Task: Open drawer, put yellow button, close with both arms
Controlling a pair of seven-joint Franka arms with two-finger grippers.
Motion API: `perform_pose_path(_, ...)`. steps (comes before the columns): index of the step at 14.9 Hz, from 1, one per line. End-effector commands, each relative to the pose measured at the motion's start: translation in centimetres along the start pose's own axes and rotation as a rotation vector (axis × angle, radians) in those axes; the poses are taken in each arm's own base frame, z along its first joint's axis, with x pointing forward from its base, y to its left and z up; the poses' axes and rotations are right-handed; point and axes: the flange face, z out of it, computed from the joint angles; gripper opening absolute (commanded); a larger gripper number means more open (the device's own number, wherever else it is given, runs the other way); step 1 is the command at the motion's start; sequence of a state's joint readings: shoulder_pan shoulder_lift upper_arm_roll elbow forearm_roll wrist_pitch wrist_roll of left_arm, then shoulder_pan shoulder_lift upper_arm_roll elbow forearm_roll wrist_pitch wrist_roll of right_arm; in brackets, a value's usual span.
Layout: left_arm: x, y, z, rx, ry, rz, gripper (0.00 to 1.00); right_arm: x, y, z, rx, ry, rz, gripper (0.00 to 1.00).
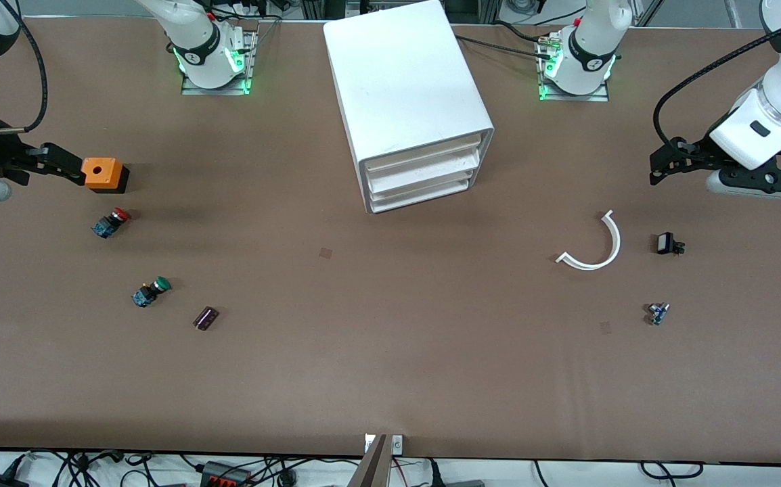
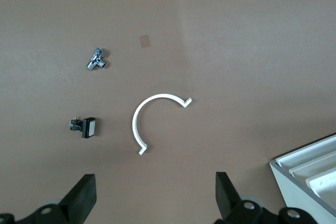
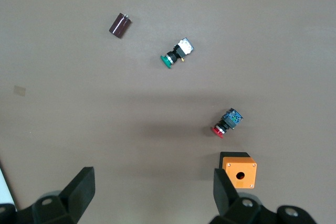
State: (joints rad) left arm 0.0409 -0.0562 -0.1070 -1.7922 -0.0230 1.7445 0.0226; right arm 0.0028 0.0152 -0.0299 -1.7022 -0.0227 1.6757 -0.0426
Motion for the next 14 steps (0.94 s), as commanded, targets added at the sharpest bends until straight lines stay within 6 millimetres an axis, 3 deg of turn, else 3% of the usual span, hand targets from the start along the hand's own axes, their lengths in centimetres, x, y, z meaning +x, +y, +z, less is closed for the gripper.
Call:
perform_pose_path(1, -0.78, 0.17, -0.57, -0.009, -0.014, 0.011, 1.00, -0.60, -0.11, -0.51, -0.013, 0.014, -0.006, 1.00)
perform_pose_path(14, -0.65, 0.33, -0.89, -0.009, -0.010, 0.013, 1.00, -0.65, -0.35, -0.70, -0.015, 0.018, -0.012, 1.00)
